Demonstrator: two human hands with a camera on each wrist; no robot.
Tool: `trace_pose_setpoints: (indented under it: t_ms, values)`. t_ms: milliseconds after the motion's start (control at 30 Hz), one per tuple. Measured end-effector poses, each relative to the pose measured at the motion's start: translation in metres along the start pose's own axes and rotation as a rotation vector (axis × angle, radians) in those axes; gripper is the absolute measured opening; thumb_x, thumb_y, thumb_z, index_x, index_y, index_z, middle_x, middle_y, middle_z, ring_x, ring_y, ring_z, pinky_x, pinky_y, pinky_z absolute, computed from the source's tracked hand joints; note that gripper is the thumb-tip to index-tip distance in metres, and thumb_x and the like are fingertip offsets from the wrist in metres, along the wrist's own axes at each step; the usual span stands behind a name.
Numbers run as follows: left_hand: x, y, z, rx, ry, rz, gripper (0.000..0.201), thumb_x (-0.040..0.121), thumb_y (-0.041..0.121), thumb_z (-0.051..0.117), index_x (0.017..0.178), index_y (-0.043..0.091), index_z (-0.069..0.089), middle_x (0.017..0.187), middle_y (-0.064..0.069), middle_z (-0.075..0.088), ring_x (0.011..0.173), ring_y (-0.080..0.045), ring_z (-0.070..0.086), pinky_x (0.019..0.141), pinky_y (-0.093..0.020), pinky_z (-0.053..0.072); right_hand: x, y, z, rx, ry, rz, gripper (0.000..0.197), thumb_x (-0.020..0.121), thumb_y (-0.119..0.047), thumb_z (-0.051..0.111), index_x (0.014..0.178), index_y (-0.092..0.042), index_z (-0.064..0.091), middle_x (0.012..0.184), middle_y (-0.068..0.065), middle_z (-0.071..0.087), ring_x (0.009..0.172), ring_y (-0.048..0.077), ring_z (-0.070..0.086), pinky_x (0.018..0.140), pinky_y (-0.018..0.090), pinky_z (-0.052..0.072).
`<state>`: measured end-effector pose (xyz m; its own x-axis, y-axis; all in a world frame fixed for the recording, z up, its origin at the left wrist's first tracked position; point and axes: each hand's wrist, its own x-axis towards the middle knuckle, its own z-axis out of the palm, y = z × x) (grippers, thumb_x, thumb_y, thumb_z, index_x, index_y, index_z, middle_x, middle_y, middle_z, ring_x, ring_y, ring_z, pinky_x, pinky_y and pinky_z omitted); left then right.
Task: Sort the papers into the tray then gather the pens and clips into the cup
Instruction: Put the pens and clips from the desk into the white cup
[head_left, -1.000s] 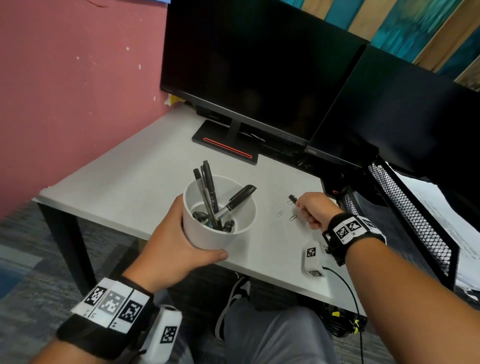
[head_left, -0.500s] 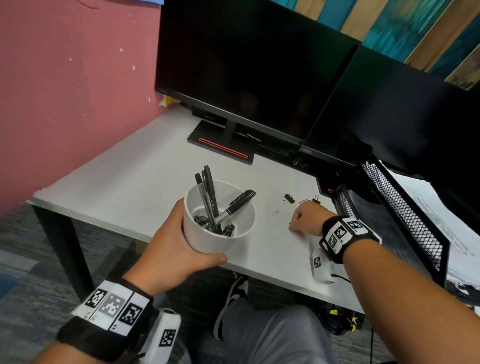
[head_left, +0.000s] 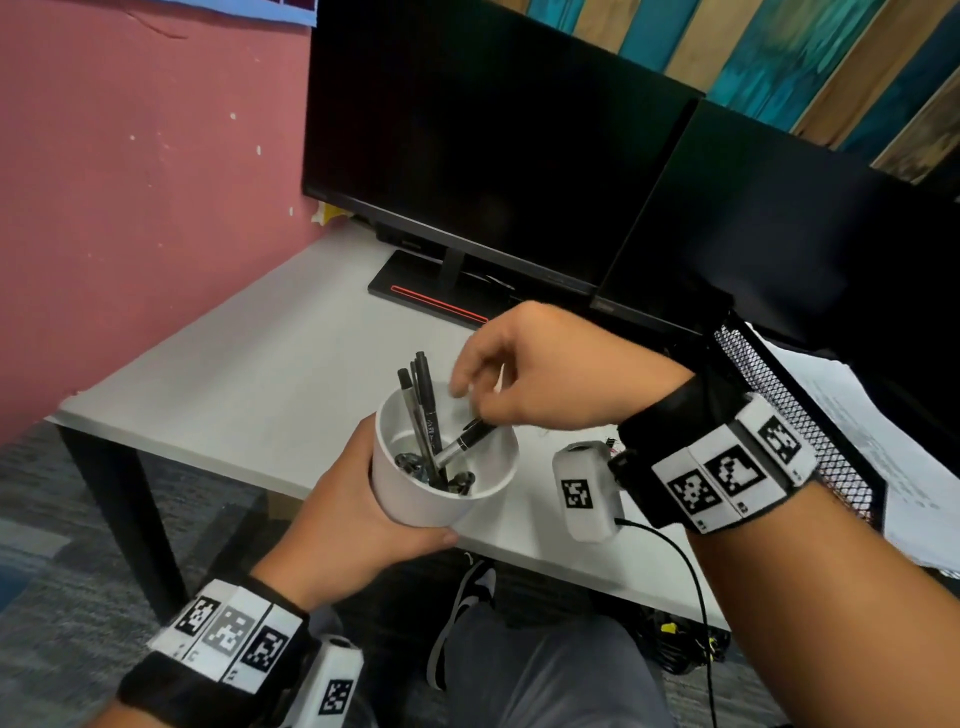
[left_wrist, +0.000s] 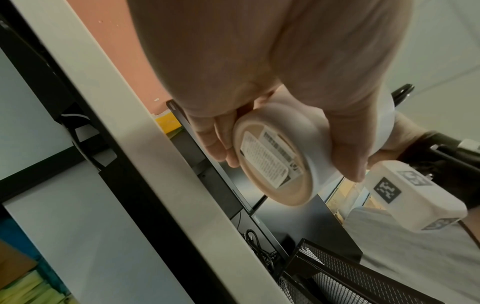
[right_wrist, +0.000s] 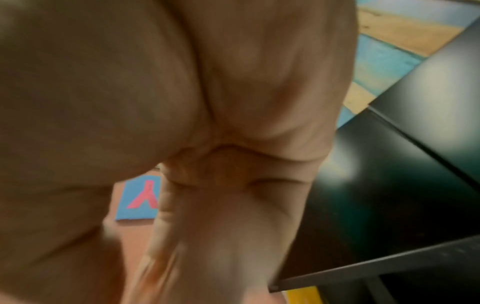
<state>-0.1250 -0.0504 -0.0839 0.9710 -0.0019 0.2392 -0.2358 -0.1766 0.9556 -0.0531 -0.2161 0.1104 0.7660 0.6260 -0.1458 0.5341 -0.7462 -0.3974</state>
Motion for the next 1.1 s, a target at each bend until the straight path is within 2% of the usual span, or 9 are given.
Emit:
trace_pose_setpoints:
  t_ms: [100,200,300,333,433,533,667,867,1100]
  values:
    - [0.001,-0.001,-0.002,-0.009,-0.005,0.0,0.111,0.051,0.036,0.102,0.145,0.051,0.045,0.137,0.018,0.066,0.127,-0.005,0.064,0.104,-0.041,0.053,0.0,0.002,0.005,0.153,0.044,-0.017,0.027,0.092,-0.006,0.074,0.108,-0.027,0.078,0.097,-0.005,0.081,0.074,0.015,0.079,0.053,0.029,0.062]
    - [0.002,-0.003,-0.006,0.005,0.017,-0.009,0.109,0.048,0.04,0.1,0.143,0.047,0.047,0.134,0.018,0.068,0.124,-0.004,0.065,0.105,-0.042,0.054,0.01,0.031,-0.001,0.429,0.335,0.04,0.015,0.094,0.0,0.069,0.1,-0.011,0.078,0.087,0.007,0.081,0.064,0.025,0.075,0.043,0.027,0.051]
    - [0.002,-0.003,-0.008,0.005,0.03,-0.03,0.103,0.045,0.044,0.098,0.136,0.048,0.05,0.127,0.019,0.07,0.118,-0.002,0.067,0.1,-0.037,0.056,0.028,0.08,0.006,0.515,0.525,0.205,0.013,0.095,-0.002,0.068,0.091,-0.008,0.078,0.086,0.012,0.078,0.067,0.022,0.07,0.049,0.029,0.053]
    - [0.002,-0.003,-0.008,0.006,0.032,-0.034,0.103,0.045,0.044,0.099,0.135,0.049,0.05,0.127,0.019,0.07,0.118,-0.003,0.067,0.099,-0.036,0.056,0.033,0.097,0.014,0.447,0.5,0.281,0.014,0.096,-0.003,0.068,0.094,-0.01,0.079,0.094,0.012,0.079,0.073,0.021,0.071,0.055,0.027,0.055]
    - [0.003,-0.003,-0.008,0.007,0.027,-0.03,0.103,0.045,0.044,0.1,0.136,0.047,0.051,0.127,0.018,0.07,0.118,-0.004,0.068,0.098,-0.035,0.056,0.043,0.134,0.043,0.038,0.157,0.443,0.029,0.098,-0.004,0.066,0.115,-0.022,0.08,0.121,-0.002,0.071,0.109,0.017,0.07,0.087,0.022,0.049]
    - [0.003,-0.002,-0.007,0.001,0.026,-0.033,0.103,0.045,0.042,0.099,0.136,0.048,0.05,0.127,0.018,0.07,0.118,-0.003,0.068,0.096,-0.031,0.054,0.046,0.152,0.063,-0.122,0.023,0.532,0.042,0.096,0.003,0.059,0.123,-0.022,0.078,0.137,-0.001,0.066,0.126,0.021,0.063,0.095,0.024,0.047]
    - [0.002,-0.006,-0.007,0.018,0.028,-0.041,0.103,0.049,0.033,0.103,0.136,0.046,0.051,0.126,0.018,0.071,0.118,-0.004,0.068,0.094,-0.029,0.053,0.048,0.163,0.07,-0.136,0.044,0.609,0.038,0.093,0.007,0.058,0.112,-0.015,0.081,0.121,0.002,0.075,0.115,0.023,0.069,0.098,0.034,0.058]
    - [0.004,-0.008,-0.007,0.032,0.035,-0.039,0.101,0.053,0.021,0.105,0.134,0.046,0.052,0.125,0.019,0.071,0.116,-0.001,0.067,0.09,-0.023,0.05,0.045,0.168,0.073,-0.137,0.08,0.658,0.024,0.085,0.002,0.064,0.095,-0.008,0.083,0.101,0.005,0.081,0.096,0.024,0.076,0.088,0.04,0.065]
    - [0.004,-0.008,-0.007,0.034,0.035,-0.042,0.101,0.052,0.025,0.106,0.134,0.047,0.051,0.125,0.02,0.071,0.115,-0.001,0.067,0.089,-0.023,0.051,0.033,0.162,0.079,-0.016,0.034,0.636,0.019,0.083,0.001,0.073,0.088,-0.014,0.065,0.077,0.0,0.065,0.064,0.023,0.065,0.075,0.035,0.063]
